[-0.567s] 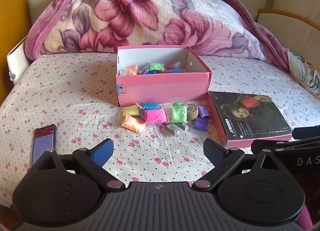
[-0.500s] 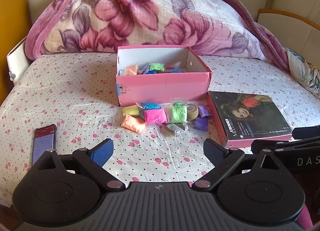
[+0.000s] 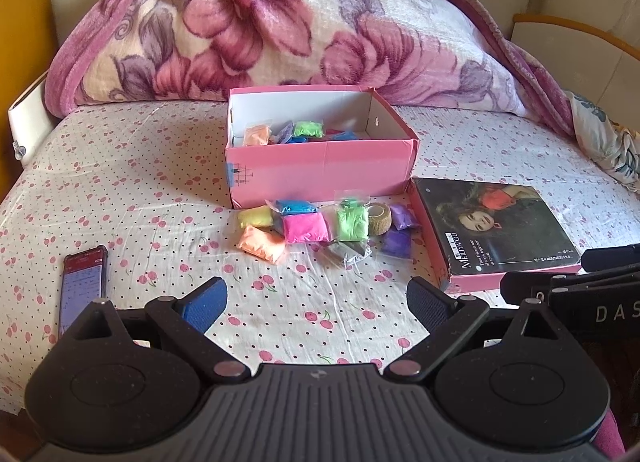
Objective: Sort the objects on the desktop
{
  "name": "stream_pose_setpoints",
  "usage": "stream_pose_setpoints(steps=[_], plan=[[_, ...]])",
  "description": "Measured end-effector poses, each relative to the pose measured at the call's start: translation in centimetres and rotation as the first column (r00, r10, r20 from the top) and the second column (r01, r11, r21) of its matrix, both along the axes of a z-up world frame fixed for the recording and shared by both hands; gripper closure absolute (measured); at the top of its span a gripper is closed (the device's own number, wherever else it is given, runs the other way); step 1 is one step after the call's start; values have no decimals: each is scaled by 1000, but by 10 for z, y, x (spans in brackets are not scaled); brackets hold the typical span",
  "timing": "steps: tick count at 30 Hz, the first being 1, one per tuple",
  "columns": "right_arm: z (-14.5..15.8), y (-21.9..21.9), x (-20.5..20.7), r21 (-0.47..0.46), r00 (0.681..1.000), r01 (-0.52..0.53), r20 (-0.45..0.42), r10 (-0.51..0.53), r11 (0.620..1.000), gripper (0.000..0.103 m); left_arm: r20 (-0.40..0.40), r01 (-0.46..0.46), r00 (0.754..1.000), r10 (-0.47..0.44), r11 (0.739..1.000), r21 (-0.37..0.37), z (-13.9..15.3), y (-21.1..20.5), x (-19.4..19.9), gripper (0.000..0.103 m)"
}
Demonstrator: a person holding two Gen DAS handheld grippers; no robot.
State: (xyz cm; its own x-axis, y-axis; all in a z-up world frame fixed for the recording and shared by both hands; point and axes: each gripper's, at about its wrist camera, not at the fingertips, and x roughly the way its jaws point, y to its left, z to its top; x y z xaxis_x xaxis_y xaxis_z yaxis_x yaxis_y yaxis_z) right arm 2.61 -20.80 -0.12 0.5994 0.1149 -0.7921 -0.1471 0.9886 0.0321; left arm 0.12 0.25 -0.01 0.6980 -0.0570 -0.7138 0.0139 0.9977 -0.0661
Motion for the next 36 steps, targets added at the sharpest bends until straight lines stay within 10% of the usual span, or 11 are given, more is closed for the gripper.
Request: stream_pose_setpoints(steps=[36], plan=[[-1, 3, -3, 13, 1000, 4, -6, -4, 1000, 1, -1, 6, 1000, -6, 1000, 5, -2, -3, -2, 6]])
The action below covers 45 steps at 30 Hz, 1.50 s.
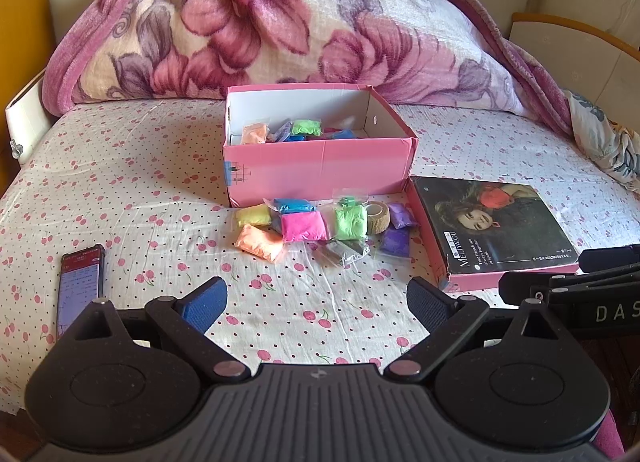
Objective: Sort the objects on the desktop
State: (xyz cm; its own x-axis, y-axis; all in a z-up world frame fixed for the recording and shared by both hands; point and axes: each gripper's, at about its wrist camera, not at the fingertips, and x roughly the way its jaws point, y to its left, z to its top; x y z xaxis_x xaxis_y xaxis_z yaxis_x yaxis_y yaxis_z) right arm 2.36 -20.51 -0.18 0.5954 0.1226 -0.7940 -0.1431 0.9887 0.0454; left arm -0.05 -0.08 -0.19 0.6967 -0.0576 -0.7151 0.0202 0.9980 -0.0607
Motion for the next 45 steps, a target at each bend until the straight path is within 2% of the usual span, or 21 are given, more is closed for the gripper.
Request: stream_pose_setpoints(steps=[16, 24, 32, 35, 38, 45], plan=[[-3, -3, 7, 5, 1000, -3, -15, 3, 1000, 1, 2, 2, 1000, -2, 1000, 1, -5, -2, 2, 6], [-20, -4, 14, 19, 999, -9, -52, 10, 1000, 1, -41, 4, 999, -7, 996, -89, -24, 9, 11, 6], [-43, -11, 21, 73, 995, -28, -89, 35, 997, 1, -50, 5, 999, -6, 1000, -21, -48, 6, 16, 6], [-49, -12, 25, 83, 997, -43, -58, 48, 996, 1, -46, -8, 999, 8, 1000, -10, -57, 10, 20, 6], [-52, -15, 32, 135, 999, -47, -16, 50, 990, 1, -42, -16, 999, 17, 1000, 10, -66, 14, 27, 6], [-69, -8, 60, 140, 996, -91, 18, 89, 986, 1, -50, -1, 999, 3, 999, 45, -81, 31, 58, 6]])
